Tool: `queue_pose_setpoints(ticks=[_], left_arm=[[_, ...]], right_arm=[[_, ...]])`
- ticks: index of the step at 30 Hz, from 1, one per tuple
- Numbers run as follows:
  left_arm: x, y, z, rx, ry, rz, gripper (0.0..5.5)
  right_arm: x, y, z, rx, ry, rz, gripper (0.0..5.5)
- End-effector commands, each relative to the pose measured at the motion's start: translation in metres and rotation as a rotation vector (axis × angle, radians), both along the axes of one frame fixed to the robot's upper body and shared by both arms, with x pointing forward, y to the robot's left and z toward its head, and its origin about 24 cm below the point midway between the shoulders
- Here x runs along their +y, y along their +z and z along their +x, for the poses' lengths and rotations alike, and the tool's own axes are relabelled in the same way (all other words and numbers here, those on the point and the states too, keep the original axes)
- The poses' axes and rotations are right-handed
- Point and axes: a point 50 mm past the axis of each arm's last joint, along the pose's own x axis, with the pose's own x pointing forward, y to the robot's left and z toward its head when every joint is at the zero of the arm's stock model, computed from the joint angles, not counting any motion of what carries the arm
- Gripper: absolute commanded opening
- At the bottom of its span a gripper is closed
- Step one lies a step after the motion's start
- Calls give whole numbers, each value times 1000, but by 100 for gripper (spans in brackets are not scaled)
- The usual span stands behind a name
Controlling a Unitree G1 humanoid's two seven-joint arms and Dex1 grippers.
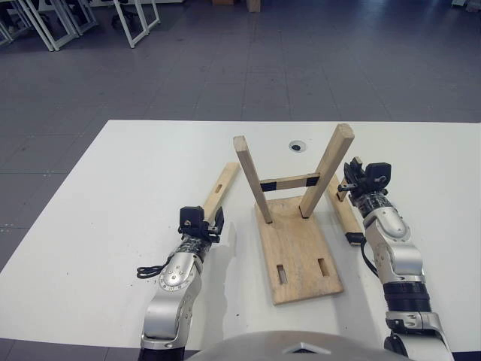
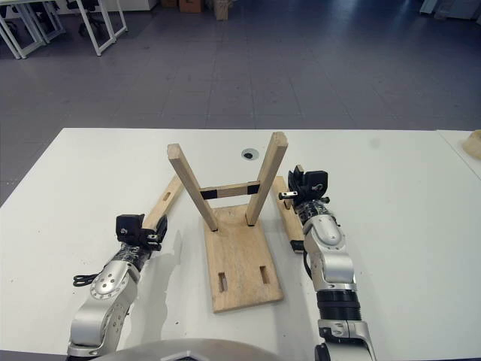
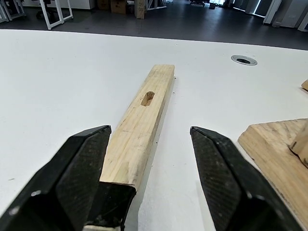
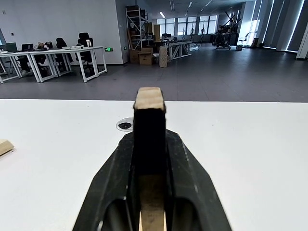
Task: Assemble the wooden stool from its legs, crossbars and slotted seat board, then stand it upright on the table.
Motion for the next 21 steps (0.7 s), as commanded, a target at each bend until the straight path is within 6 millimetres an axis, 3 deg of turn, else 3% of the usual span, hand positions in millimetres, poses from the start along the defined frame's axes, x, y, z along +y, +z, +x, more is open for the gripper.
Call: queue_pose_setpoints(ticks=[1,6,9,13,17,21], left_arm=[[2,-1,1,5,-11,18,306],[2,-1,-3,10,10,11,306],[0,-2,-6,12,35,1,306],[-4,-3,-8,11,56,-12,306],[-5,-4,-8,11,67,-17,306],[-4,-4,-6,7,66,-14,306]], right_arm=[[-12,-62,-44,276,-121,-11,40],[-19,-67,-87,327,-148,-27,40],[-25,-64,-91,338,-140,-43,40],[-32,-48,-78,281,-132,-36,40],[-30,-9,-53,88,-114,-10,40],[-27,13,-38,1,-122,4,40]])
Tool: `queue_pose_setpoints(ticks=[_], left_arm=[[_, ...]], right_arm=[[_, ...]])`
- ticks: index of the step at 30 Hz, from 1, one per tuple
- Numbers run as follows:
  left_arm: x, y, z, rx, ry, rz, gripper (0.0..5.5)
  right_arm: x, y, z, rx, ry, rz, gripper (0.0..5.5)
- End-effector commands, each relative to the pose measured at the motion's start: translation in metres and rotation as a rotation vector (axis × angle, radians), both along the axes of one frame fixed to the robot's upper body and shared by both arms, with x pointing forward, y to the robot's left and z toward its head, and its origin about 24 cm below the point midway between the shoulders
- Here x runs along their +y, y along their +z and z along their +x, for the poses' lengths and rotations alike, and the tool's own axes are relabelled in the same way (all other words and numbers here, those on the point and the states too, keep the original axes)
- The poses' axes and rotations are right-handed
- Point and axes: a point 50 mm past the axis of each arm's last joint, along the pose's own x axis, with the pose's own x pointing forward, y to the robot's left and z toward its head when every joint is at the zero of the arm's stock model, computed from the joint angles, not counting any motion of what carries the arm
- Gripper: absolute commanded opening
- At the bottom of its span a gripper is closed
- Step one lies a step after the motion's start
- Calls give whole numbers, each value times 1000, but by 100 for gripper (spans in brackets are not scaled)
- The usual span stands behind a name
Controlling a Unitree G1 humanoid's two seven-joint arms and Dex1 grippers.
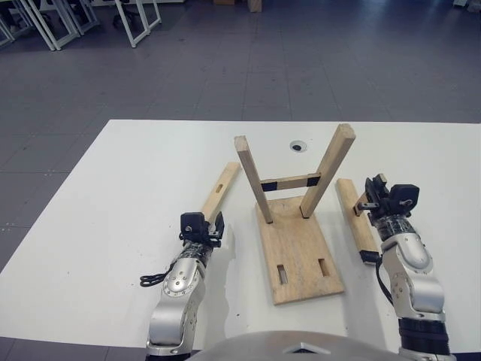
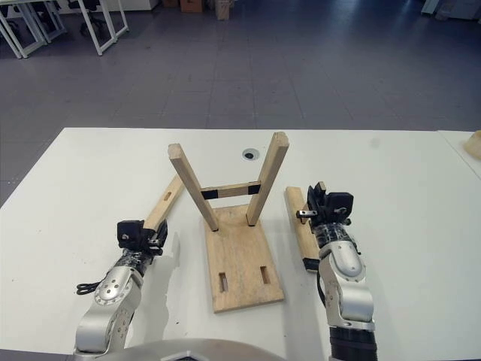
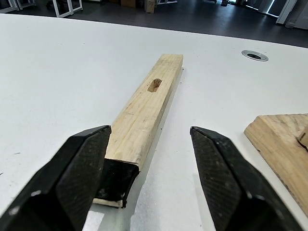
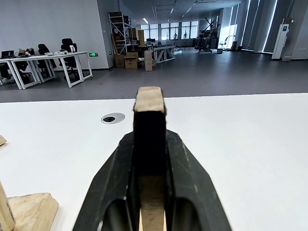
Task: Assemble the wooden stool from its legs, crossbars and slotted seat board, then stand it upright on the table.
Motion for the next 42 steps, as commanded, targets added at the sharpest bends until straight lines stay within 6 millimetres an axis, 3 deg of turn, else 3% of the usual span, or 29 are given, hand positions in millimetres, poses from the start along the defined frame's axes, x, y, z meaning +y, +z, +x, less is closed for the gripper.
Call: queue_pose_setpoints(ticks=[1,7,12,14,23,39,42], left_arm=[[1,2,2,-14,9,11,306],[4,2,4,-16,-3,25,306],[5,1,5,-14,-21,32,306],[6,0,4,-12,-20,35,306],[7,1,7,-28,-16,29,306],[10,3,7,-42,-6,15,306],[10,3,6,-40,-7,16,306]], right_arm=[[-2,4,7,12,-27,-3,40],[-3,6,9,-26,-62,6,40],[-3,-34,-12,93,-75,5,40],[-1,-39,-17,104,-79,14,40],[-1,-6,7,-31,-93,5,40],[-6,7,8,-64,-113,-5,40],[-5,9,9,-71,-106,7,117]])
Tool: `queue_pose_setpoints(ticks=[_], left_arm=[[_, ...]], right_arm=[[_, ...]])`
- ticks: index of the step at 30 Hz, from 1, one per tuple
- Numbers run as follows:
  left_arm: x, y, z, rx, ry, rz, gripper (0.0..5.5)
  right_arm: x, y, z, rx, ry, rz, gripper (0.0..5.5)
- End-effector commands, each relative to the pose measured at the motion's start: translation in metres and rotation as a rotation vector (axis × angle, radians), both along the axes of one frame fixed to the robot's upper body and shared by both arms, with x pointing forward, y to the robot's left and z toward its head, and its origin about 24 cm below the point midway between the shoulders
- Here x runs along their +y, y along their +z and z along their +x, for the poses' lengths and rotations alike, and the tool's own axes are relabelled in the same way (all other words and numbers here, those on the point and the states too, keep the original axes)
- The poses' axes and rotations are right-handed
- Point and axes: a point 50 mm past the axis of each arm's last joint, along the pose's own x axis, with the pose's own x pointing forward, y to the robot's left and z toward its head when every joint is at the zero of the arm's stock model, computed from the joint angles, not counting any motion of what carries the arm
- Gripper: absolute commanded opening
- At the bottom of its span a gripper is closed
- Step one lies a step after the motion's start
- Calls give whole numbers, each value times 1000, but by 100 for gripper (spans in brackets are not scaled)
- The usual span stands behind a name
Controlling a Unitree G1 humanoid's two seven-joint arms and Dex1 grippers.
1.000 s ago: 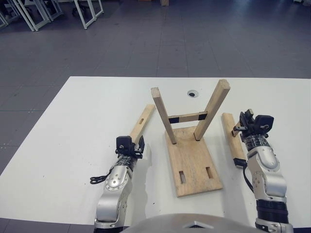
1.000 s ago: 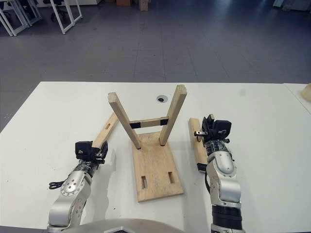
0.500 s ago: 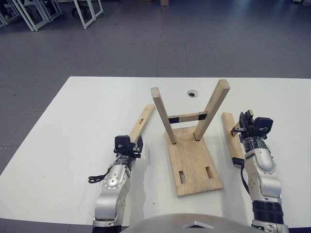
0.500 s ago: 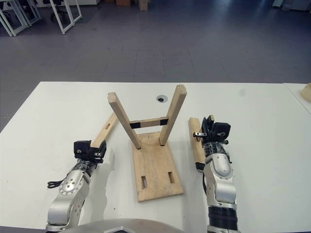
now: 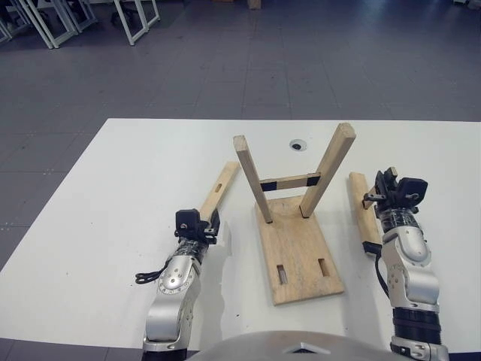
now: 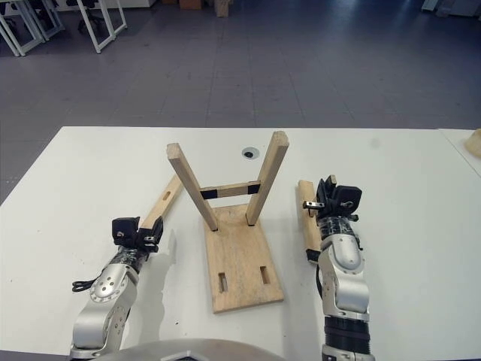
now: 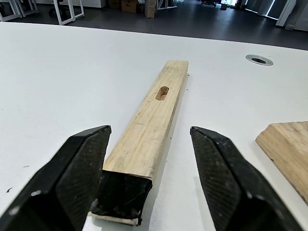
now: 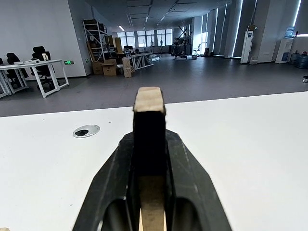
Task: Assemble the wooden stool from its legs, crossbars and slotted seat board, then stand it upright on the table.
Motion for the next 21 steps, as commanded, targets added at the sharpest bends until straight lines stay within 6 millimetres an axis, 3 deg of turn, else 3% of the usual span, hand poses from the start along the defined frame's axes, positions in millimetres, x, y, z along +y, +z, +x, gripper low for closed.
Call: queue_pose_setpoints(ticks=[1,8,12,17,19,21], left_arm=[[-1,2,2,-13,-11,-2,306],[-2,3,4,-16,-18,3,306],[-2,2,3,-11,-17,2,306],[-1,1,0,2,-15,4,306],[-1,1,0,5,-12,4,306],[-2,0,0,7,-11,2,306]], right_arm=[[0,5,1,-12,8,8,135],[1,11,1,-4,14,13,291],[2,30,4,-24,7,-1,291],[-5,90,6,-107,-93,-76,291],[-3,109,14,-108,-104,-59,265],[1,115,27,-47,-72,-31,265]])
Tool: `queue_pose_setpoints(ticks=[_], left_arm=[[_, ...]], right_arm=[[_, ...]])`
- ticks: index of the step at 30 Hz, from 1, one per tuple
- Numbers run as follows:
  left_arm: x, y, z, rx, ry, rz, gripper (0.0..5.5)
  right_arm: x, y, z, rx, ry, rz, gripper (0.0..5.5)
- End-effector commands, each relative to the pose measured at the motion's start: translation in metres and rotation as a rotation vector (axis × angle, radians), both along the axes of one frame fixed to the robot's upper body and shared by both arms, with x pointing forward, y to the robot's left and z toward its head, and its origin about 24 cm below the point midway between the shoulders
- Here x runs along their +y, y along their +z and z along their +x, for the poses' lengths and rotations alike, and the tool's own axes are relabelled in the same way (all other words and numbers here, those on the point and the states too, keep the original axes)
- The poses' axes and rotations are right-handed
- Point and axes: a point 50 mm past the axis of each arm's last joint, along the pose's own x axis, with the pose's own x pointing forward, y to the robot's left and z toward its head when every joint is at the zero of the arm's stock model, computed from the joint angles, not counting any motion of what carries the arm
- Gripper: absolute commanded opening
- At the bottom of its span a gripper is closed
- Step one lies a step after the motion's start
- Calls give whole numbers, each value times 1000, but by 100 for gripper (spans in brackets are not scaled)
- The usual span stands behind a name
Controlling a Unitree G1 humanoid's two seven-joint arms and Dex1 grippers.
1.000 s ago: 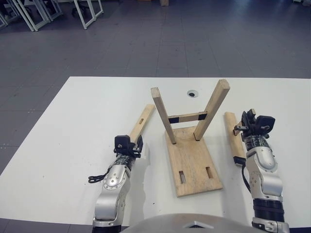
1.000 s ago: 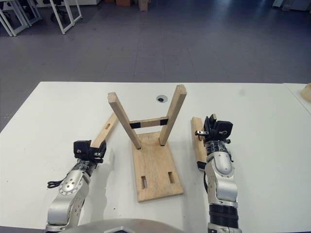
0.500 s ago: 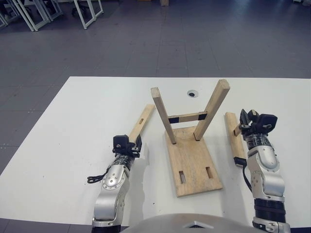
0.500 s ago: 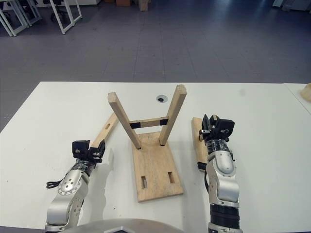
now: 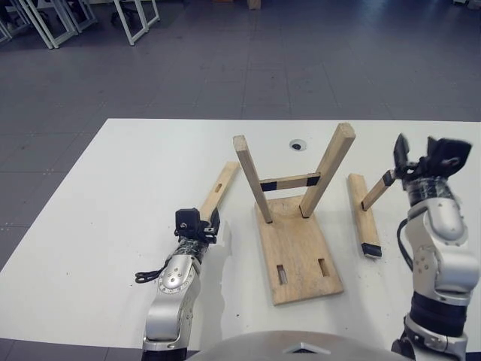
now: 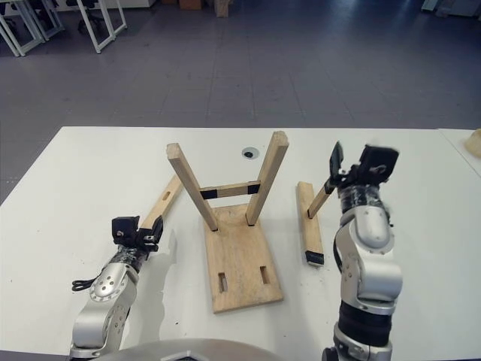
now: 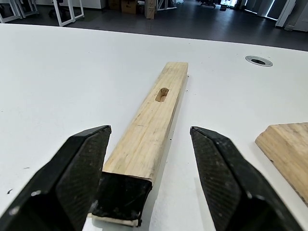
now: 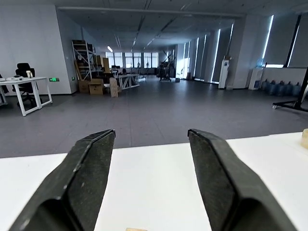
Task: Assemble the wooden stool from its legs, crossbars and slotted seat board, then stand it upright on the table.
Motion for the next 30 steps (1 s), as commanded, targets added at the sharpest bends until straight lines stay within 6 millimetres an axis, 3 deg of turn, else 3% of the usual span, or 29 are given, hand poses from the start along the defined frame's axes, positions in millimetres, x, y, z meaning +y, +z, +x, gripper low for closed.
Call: queue_pose_setpoints(ticks=[1,4,7,9,12,14,16,19,20,21,22,25,30], left_arm=[[-2,0,1,3,-9,-1,306],[-5,-1,4,2,-17,0,306],[-4,-1,4,0,-11,1,306],[-4,-1,5,0,-17,2,306],[-3,-1,5,0,-19,5,306],[-3,-1,4,0,-19,6,306],[-3,-1,4,1,-20,7,306],[-4,0,7,-4,-26,11,306],[-4,0,8,-6,-30,13,306],[-4,0,9,-10,-34,16,306],[-3,1,9,-12,-33,18,306],[-3,0,9,-10,-31,14,306],[-6,-2,5,2,-11,-8,306]], right_arm=[[4,12,25,103,42,58,265],[1,-11,38,314,52,93,265],[2,-13,39,336,68,102,265],[5,9,42,240,77,102,265],[3,82,40,-70,60,94,265],[1,102,37,-148,43,86,265],[1,67,43,0,46,87,265],[0,-61,34,432,24,124,265],[-1,-90,24,520,9,138,265],[-3,-107,16,563,-12,151,265],[-5,-111,12,560,-26,158,265],[-6,-95,16,469,-39,180,265],[3,14,25,-21,48,159,265]])
